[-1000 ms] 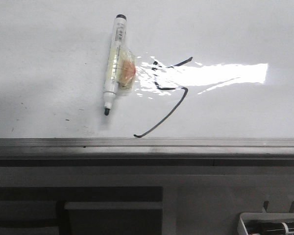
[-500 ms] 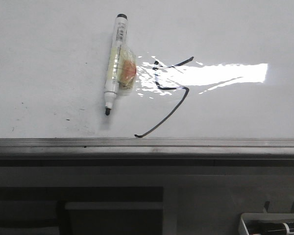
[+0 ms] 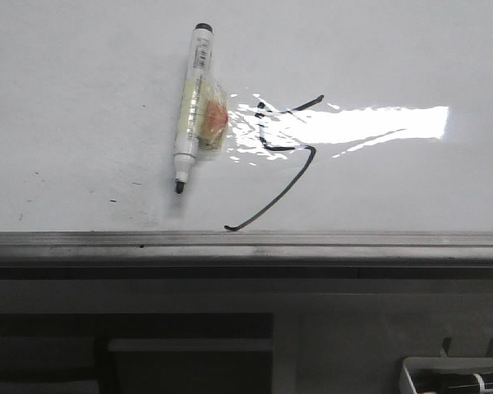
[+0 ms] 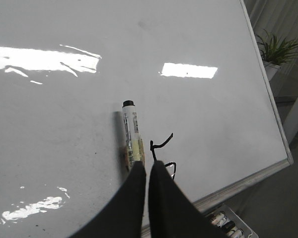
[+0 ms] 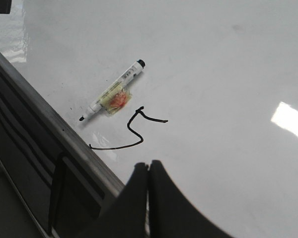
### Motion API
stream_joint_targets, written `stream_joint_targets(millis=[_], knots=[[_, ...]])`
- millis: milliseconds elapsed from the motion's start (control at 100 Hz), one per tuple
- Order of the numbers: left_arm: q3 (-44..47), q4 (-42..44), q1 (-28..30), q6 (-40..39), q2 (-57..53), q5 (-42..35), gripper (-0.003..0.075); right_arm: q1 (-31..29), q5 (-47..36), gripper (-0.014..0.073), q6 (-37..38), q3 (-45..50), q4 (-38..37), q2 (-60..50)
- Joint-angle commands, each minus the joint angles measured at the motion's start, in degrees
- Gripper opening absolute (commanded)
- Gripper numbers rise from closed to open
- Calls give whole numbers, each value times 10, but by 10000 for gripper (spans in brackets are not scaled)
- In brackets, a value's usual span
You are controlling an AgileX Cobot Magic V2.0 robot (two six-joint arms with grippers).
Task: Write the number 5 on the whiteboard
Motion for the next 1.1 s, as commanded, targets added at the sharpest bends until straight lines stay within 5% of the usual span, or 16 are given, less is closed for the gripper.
stream_joint_targets(millis=[0, 120, 210, 470, 760, 1090], knots=[[-9, 10, -4, 2, 3, -11, -20, -3, -39, -49, 0, -13, 2, 5], [16, 51, -3, 2, 3, -53, -20, -3, -39, -49, 0, -13, 2, 5], [52, 205, 8, -19, 3, -94, -20, -3, -39, -49, 0, -13, 2, 5], [181, 480, 132, -338, 3, -170, -20, -3, -39, -49, 0, -13, 2, 5], [179, 543, 265, -366, -90, 4, -20, -3, -39, -49, 0, -13, 2, 5], [179, 543, 391, -426, -251, 292, -20, -3, -39, -49, 0, -13, 2, 5]])
